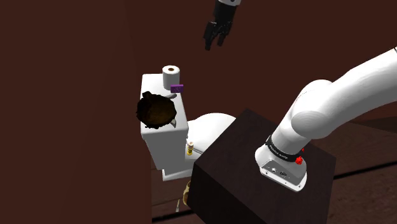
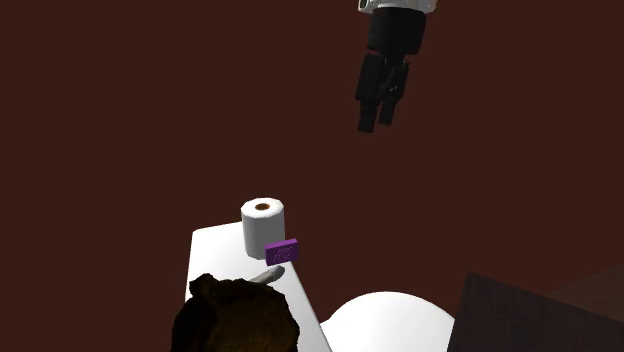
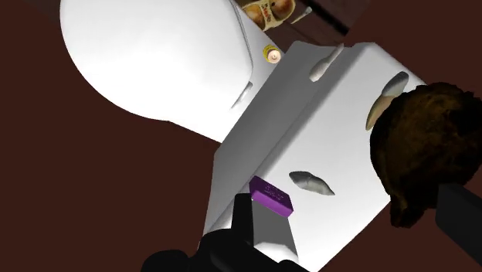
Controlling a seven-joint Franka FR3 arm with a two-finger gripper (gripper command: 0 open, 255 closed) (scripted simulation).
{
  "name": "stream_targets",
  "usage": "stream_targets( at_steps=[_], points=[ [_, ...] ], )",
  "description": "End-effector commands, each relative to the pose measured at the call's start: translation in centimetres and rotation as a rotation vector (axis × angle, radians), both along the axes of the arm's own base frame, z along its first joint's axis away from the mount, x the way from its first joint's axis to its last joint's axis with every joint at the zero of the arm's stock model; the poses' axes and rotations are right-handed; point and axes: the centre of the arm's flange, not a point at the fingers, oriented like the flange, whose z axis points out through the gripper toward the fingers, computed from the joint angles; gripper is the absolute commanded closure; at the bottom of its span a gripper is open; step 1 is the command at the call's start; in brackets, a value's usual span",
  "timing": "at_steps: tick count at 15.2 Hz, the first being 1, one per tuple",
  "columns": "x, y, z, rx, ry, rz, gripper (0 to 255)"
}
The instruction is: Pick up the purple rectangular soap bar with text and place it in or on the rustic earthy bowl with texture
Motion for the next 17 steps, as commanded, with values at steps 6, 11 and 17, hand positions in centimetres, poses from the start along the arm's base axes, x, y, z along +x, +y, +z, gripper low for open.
stream_targets(
  at_steps=[6,11,17],
  points=[
    [5.7,-1.4,-7.8,-0.014,0.029,0.118,0],
    [9.7,-2.1,-13.2,-0.023,0.051,0.2,0],
    [14.4,-2.5,-19.9,-0.034,0.076,0.3,0]
  ],
)
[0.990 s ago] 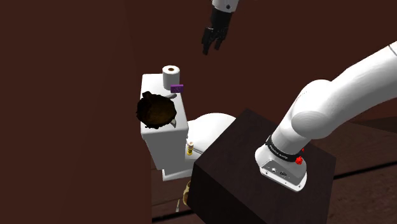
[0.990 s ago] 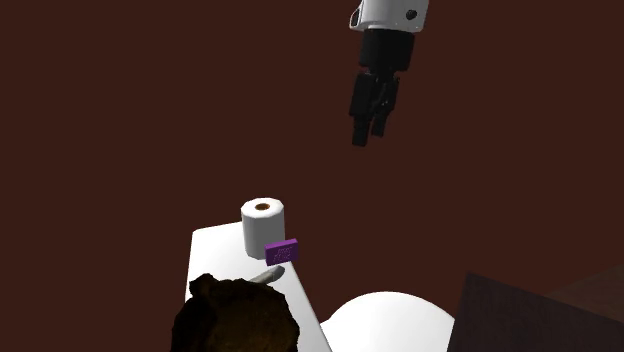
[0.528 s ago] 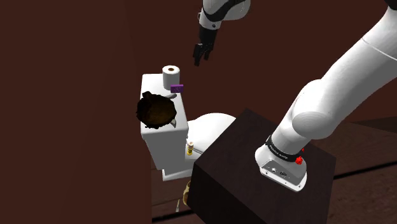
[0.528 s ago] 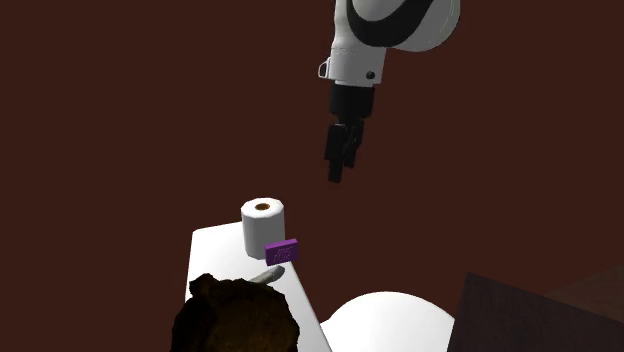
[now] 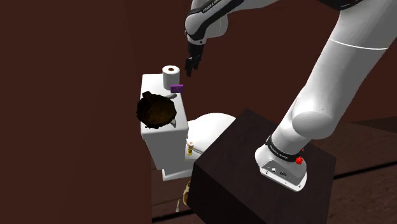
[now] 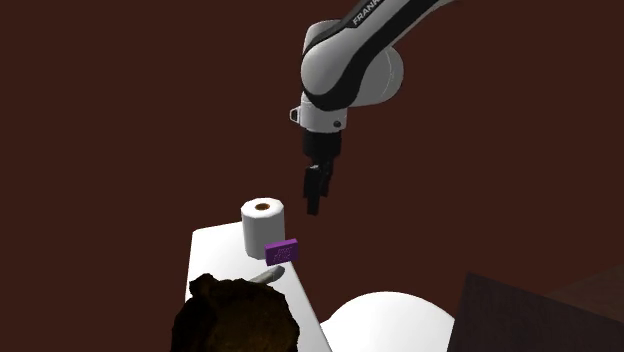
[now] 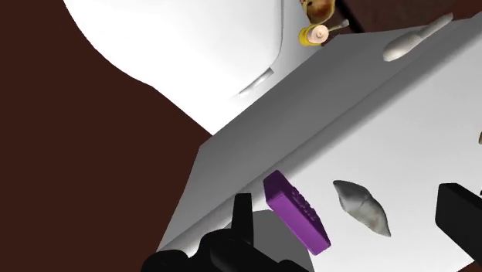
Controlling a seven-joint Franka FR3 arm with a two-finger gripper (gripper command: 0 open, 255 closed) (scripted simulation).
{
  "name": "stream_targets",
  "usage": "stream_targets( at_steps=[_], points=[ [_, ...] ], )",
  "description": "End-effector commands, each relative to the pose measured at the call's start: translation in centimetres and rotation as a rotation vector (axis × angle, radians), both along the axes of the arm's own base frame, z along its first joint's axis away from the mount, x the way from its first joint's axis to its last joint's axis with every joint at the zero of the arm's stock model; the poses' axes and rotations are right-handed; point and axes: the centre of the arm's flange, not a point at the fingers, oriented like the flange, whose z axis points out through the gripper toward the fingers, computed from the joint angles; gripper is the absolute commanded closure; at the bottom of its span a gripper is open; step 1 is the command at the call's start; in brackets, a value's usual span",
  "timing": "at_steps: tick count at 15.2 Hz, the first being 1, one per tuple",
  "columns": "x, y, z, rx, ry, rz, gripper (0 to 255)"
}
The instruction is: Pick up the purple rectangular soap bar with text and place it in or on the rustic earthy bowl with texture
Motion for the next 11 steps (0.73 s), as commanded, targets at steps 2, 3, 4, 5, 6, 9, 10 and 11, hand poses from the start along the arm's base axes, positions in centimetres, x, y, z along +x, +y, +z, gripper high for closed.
stream_targets(
  at_steps=[2,3,4,5,6,9,10,11],
  points=[
    [2.5,-0.1,-3.8,-0.006,0.013,0.051,0],
    [3.2,-0.1,-4.9,-0.007,0.018,0.068,0],
    [4.0,-0.1,-6.0,-0.009,0.022,0.084,0],
    [4.8,-0.1,-7.2,-0.011,0.026,0.101,0],
    [5.5,-0.1,-8.3,-0.013,0.03,0.117,0],
    [6.2,0.0,-10.4,-0.015,0.035,0.133,0],
    [6.2,0.0,-11.0,-0.015,0.035,0.133,0],
    [6.2,0.0,-11.5,-0.015,0.035,0.133,0]
  ],
)
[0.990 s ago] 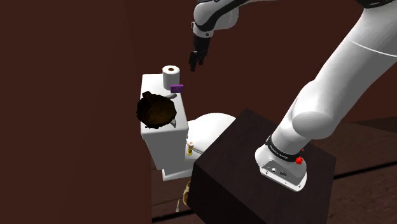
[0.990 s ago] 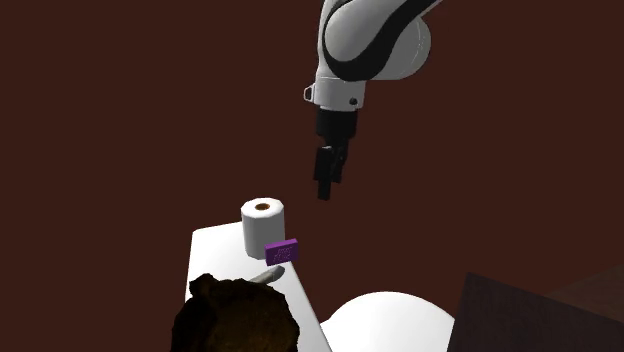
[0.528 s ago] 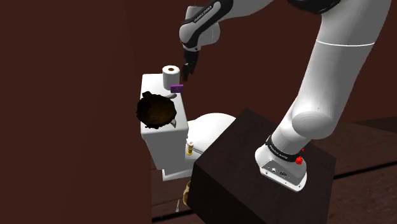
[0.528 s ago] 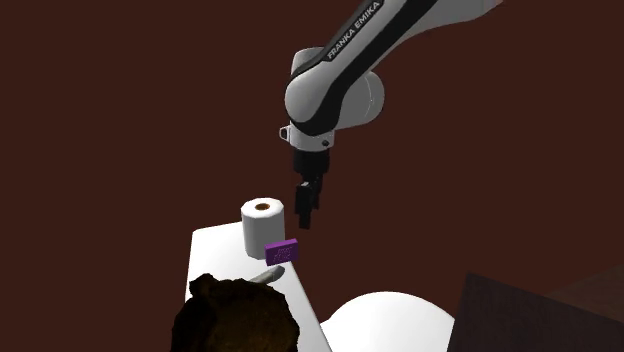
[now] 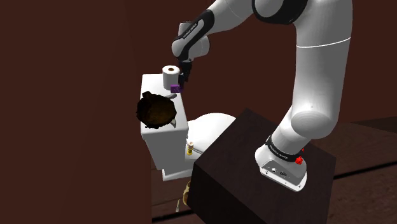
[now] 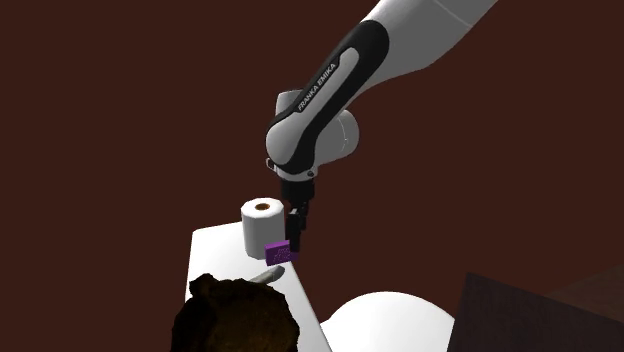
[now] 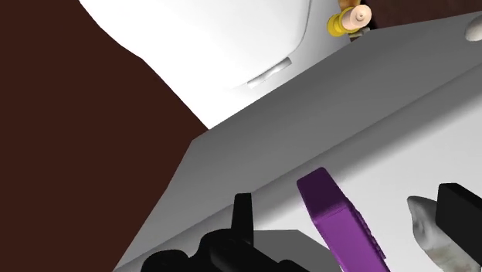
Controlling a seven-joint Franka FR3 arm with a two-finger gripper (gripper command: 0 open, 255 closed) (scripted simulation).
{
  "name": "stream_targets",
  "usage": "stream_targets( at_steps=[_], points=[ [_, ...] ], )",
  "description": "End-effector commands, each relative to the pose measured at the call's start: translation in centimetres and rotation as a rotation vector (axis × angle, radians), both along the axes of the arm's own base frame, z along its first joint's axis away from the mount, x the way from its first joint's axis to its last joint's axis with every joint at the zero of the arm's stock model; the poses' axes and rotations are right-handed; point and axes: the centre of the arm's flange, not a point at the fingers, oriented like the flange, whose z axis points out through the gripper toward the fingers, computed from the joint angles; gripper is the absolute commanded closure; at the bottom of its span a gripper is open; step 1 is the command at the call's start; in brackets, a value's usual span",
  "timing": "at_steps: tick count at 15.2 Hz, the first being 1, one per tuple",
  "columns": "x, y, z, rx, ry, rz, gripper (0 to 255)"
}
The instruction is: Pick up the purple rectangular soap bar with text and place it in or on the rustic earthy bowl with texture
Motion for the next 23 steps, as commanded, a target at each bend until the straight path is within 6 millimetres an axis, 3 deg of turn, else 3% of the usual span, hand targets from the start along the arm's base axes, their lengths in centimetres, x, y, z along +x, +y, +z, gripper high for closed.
stream_targets(
  at_steps=[1,4,12,13,23],
  points=[
    [0.1,0.0,-1.0,0.0,0.0,0.001,0],
    [0.0,0.0,-2.3,0.0,0.0,0.001,0],
    [0.0,0.0,-2.3,0.0,0.0,0.001,0],
    [0.0,0.0,-2.3,0.0,0.0,0.001,255],
    [0.0,0.0,-1.8,0.0,0.0,0.001,255]
  ],
)
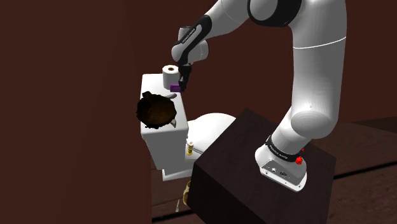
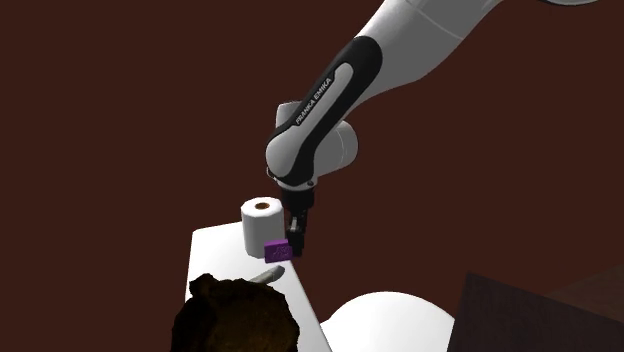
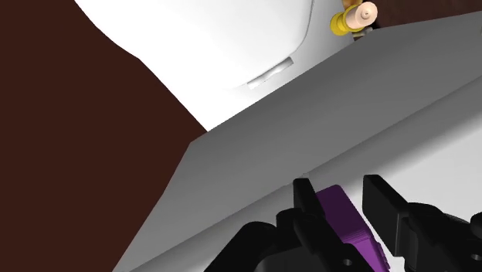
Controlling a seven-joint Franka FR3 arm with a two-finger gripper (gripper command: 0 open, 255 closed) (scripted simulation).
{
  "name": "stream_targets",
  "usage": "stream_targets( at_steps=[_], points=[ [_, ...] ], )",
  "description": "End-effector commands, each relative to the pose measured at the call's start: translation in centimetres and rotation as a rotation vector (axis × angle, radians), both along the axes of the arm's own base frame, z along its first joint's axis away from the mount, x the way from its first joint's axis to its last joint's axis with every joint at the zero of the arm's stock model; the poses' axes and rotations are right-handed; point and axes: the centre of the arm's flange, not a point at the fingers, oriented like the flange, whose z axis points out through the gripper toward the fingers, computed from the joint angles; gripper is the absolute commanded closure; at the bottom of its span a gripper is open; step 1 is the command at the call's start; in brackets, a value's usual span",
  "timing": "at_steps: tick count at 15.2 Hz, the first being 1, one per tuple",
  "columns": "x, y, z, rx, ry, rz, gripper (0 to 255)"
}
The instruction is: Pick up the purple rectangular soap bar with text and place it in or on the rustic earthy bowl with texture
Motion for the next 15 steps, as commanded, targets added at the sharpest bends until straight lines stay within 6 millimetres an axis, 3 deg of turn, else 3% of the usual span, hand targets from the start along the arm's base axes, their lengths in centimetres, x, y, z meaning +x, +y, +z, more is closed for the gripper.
stream_targets(
  at_steps=[1,15],
  points=[
    [0.0,0.0,0.8,0.0,0.0,0.0,255],
    [0.0,0.0,8.2,0.0,0.0,0.0,255]
  ],
)
